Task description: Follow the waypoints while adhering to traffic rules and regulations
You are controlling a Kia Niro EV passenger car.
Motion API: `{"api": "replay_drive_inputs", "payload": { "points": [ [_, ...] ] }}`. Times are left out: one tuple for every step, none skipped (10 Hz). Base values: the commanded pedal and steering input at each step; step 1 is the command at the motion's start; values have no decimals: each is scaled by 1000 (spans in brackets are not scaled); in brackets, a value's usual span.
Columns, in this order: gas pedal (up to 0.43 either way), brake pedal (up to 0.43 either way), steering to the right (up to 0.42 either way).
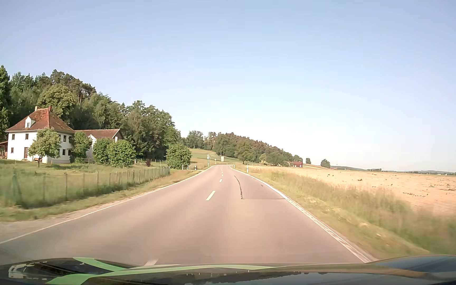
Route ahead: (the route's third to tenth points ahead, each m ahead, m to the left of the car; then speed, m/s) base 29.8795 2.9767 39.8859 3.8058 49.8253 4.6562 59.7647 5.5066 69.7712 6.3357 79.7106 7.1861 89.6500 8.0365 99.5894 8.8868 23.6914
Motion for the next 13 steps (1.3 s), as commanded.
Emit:
{"api": "replay_drive_inputs", "payload": {
  "points": [
    [189,0,-16],
    [189,0,-16],
    [197,0,-16],
    [220,0,-16],
    [228,0,-15],
    [248,0,-15],
    [248,0,-15],
    [248,0,-15],
    [248,0,-13],
    [248,0,-11],
    [220,0,-10],
    [177,0,-10],
    [177,0,-10]
  ]
}}
